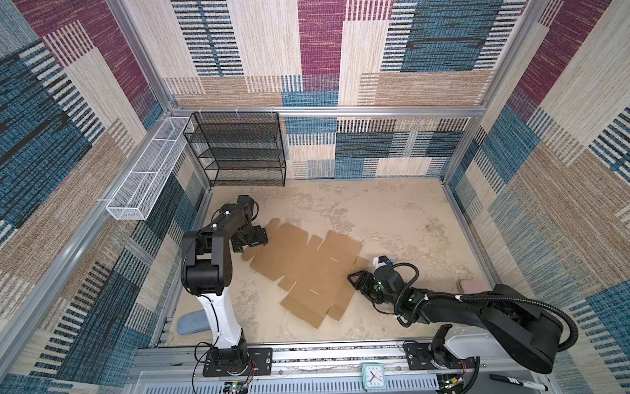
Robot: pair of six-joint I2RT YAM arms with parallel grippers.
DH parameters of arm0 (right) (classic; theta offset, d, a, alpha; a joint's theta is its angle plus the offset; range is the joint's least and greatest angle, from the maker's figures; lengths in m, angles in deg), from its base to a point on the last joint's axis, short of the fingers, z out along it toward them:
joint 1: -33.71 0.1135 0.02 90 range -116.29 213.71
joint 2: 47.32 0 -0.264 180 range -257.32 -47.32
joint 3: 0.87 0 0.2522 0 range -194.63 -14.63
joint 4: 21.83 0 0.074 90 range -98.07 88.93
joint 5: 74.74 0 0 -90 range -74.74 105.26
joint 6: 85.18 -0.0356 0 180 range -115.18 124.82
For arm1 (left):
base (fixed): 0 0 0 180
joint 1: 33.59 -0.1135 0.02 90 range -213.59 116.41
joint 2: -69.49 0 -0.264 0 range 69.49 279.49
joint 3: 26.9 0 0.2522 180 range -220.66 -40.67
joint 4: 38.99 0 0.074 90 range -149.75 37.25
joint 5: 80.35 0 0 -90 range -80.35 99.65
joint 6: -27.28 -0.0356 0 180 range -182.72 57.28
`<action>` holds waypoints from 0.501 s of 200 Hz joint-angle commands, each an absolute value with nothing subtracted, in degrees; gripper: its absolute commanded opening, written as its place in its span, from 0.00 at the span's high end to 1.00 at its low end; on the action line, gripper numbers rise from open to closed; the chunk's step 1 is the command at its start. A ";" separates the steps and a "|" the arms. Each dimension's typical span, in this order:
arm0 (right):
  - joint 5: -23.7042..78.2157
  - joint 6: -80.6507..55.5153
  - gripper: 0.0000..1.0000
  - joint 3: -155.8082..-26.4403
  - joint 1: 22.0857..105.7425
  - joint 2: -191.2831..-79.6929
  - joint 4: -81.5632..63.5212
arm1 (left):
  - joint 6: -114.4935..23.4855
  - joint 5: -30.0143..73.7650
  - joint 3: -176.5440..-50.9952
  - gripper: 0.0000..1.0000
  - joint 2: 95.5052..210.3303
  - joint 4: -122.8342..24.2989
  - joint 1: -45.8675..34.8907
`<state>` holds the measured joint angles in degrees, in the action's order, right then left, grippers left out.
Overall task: Assemble paper box
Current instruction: Fold the bottom flaps of a flat cardboard box at the center of the table.
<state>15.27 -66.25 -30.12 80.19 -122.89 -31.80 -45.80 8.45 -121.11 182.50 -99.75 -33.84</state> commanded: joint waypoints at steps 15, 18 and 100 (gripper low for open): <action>18.20 -66.09 0.43 -28.84 80.37 -125.68 -44.19 | -47.87 10.17 -120.82 0.12 183.96 -100.58 -33.76; 18.46 -66.10 0.43 -28.94 80.34 -126.02 -44.72 | -47.87 10.27 -120.78 0.12 184.03 -100.64 -33.70; 17.50 -63.70 0.68 -33.85 80.51 -127.64 -38.66 | -48.57 12.02 -120.47 0.12 185.50 -100.70 -33.45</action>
